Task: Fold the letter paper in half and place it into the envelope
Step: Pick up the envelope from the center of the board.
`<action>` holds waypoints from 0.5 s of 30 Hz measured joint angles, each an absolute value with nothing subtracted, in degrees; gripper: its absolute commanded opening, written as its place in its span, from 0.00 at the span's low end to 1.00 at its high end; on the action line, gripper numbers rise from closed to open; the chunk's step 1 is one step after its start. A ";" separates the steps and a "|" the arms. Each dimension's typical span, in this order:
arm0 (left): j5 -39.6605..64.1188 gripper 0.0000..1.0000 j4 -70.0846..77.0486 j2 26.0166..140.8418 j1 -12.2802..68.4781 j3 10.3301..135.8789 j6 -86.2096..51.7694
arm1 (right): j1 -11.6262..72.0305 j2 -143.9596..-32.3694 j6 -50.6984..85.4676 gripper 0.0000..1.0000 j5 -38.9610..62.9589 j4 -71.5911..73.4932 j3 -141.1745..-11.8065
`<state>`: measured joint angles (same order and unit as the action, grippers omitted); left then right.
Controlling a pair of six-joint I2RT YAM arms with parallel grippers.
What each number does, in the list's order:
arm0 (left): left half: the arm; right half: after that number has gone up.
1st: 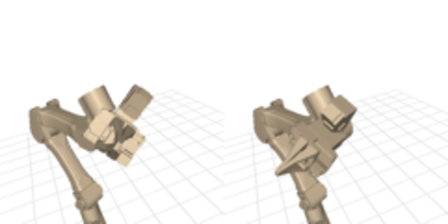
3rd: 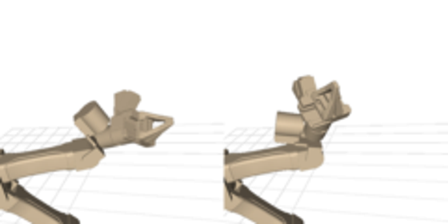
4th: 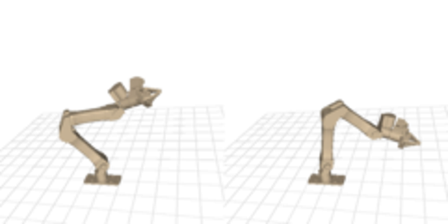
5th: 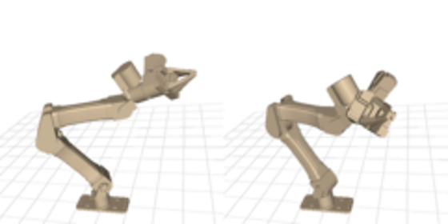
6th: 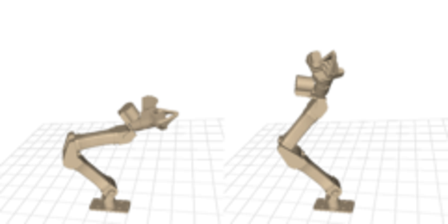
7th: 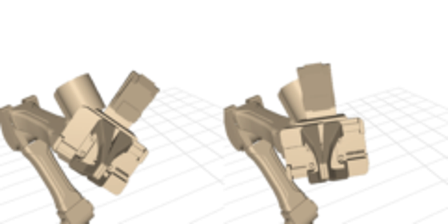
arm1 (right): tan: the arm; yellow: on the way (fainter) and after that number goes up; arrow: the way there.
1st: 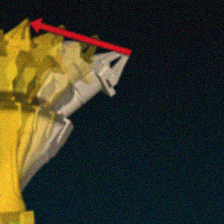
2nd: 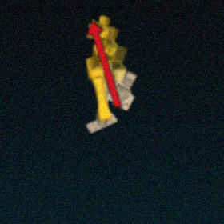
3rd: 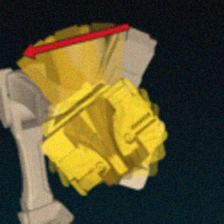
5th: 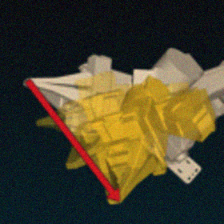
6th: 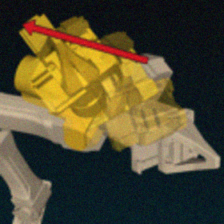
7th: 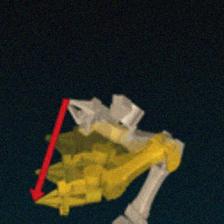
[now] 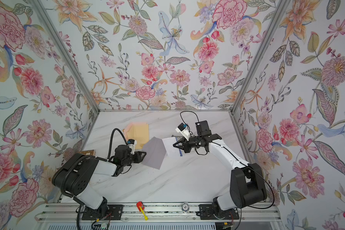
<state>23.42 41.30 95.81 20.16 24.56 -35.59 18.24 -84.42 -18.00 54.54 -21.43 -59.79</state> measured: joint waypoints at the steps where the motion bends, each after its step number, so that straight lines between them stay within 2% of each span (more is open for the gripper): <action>1: 23.66 0.47 41.98 96.36 20.16 24.69 -35.57 | 18.24 -84.42 -17.78 0.00 54.65 -21.08 -59.51; 9: 24.36 0.39 45.28 98.54 20.16 24.97 -35.88 | 18.24 -84.42 -16.19 0.00 54.61 -20.18 -58.02; 13: 24.23 0.22 47.07 98.78 20.56 24.80 -36.62 | 18.17 -84.42 -15.70 0.00 54.57 -19.35 -57.76; 15: 23.97 0.16 48.01 98.94 20.64 24.80 -37.04 | 18.11 -84.42 -15.55 0.00 54.43 -18.98 -57.41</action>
